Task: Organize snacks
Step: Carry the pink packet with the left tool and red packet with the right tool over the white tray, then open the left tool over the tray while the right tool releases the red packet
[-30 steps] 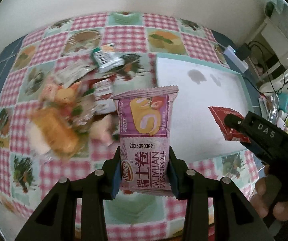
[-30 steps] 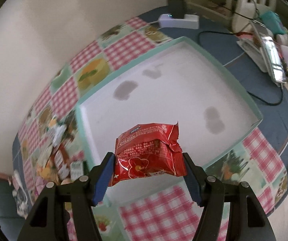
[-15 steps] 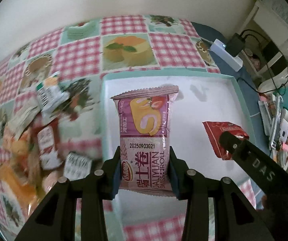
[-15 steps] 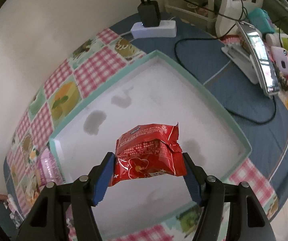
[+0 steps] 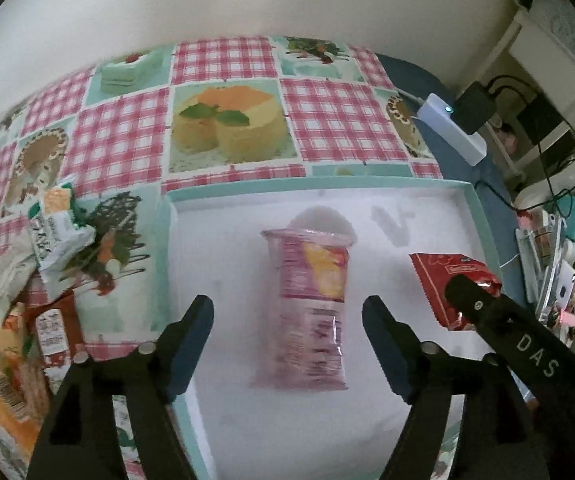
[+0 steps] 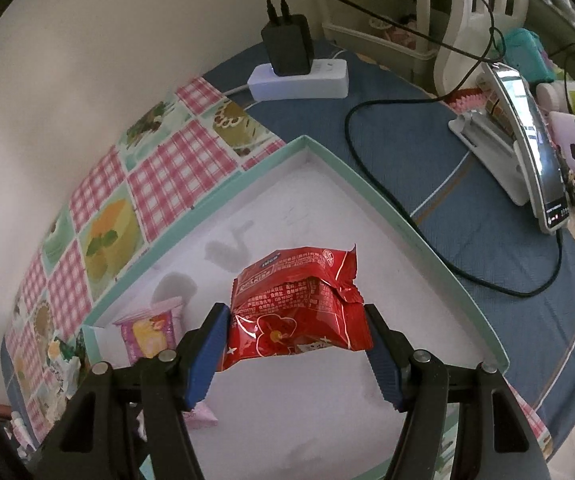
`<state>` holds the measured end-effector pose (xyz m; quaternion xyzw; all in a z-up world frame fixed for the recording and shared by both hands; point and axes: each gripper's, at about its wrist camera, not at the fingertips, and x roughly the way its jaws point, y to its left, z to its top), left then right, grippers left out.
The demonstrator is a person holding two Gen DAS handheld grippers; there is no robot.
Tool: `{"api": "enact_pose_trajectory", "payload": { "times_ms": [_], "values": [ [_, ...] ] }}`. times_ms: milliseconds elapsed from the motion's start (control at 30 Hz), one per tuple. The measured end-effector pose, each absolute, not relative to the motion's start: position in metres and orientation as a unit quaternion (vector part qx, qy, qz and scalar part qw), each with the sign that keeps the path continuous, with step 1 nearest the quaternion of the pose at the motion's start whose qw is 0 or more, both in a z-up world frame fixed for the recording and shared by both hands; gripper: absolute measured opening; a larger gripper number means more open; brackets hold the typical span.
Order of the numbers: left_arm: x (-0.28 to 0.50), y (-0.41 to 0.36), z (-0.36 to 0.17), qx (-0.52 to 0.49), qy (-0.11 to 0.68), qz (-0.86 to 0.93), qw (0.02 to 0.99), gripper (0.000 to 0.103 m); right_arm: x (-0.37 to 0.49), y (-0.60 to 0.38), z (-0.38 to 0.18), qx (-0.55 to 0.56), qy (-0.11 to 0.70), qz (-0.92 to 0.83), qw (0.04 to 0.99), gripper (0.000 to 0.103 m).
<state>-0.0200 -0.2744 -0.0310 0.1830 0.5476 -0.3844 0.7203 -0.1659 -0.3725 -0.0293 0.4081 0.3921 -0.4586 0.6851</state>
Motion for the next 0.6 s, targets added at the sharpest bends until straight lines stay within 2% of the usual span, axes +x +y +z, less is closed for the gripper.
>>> {"api": "enact_pose_trajectory", "payload": {
  "times_ms": [67,133,200,467,600],
  "values": [
    [-0.020,-0.272,-0.027,0.187,0.542,-0.379,0.726,0.080,-0.164,-0.372,-0.030,0.410,0.395,-0.452,0.687,0.071],
    [-0.019,-0.268,-0.025,0.182,0.546,-0.378,0.725,0.085,-0.163,-0.370,-0.028,0.408,0.396,-0.448,0.690,0.074],
    [-0.017,-0.263,-0.024,0.174,0.554,-0.379,0.720,0.089,-0.164,-0.368,-0.025,0.405,0.396,-0.448,0.691,0.080],
    [-0.011,-0.234,-0.009,0.152,0.557,-0.364,0.731,0.090,-0.172,-0.357,-0.013,0.402,0.397,-0.448,0.693,0.081],
    [-0.008,-0.210,0.001,0.140,0.549,-0.351,0.746,0.095,-0.177,-0.346,-0.009,0.397,0.404,-0.447,0.693,0.081]
  ]
}}
